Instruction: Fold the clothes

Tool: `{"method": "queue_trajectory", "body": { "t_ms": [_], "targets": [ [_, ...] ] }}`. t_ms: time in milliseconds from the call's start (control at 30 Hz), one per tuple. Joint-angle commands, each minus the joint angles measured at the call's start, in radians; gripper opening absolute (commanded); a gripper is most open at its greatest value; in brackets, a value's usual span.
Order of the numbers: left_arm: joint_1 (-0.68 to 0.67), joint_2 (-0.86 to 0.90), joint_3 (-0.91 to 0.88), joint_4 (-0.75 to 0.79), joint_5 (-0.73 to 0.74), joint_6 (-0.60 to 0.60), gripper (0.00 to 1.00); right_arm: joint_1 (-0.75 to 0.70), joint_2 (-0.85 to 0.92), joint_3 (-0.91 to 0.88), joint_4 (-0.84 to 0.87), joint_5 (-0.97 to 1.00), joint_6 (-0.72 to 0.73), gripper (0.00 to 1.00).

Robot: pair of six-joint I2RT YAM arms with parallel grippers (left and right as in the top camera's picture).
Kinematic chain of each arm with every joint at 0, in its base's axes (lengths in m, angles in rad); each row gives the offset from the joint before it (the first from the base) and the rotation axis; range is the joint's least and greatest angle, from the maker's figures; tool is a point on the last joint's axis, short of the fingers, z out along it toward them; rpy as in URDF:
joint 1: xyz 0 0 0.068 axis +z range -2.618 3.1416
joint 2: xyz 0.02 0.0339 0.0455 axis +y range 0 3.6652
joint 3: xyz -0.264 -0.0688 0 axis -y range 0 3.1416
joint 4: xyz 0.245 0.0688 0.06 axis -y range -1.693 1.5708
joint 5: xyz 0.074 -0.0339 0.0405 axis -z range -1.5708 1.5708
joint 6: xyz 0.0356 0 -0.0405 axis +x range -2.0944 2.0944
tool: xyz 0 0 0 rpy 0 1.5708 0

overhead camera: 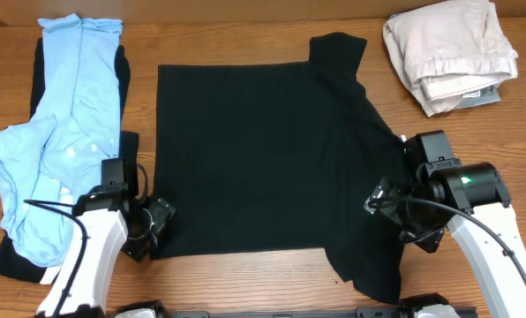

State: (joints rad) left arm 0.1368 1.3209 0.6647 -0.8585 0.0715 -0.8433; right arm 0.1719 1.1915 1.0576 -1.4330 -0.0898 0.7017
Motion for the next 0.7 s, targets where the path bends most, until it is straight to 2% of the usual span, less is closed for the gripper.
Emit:
{"method": "queue_trajectory", "body": {
  "t_ms": [0, 500, 567, 600, 633, 667],
  "targets": [
    [-0.006, 0.04, -0.023, 0.003, 0.023, -0.029, 0.82, 0.005, -0.003, -0.01, 0.009, -0.009, 0.006, 0.94],
    [-0.006, 0.066, -0.081, 0.01, 0.004, -0.029, 0.8, 0.005, -0.003, -0.01, 0.023, -0.009, 0.005, 0.93],
    [-0.006, 0.066, -0.09, 0.024, -0.01, -0.028, 0.75, 0.005, -0.003, -0.01, 0.027, -0.01, 0.006, 0.93],
    [-0.006, 0.066, -0.095, 0.029, -0.016, -0.028, 0.69, 0.005, -0.003, -0.01, 0.029, -0.01, 0.006, 0.93],
    [-0.006, 0.066, -0.105, 0.039, -0.024, -0.027, 0.58, 0.005, -0.003, -0.01, 0.03, -0.01, 0.006, 0.93],
    [-0.006, 0.066, -0.107, 0.044, -0.03, -0.023, 0.53, 0.005, -0.003, -0.01, 0.03, -0.01, 0.006, 0.93]
  ]
}}
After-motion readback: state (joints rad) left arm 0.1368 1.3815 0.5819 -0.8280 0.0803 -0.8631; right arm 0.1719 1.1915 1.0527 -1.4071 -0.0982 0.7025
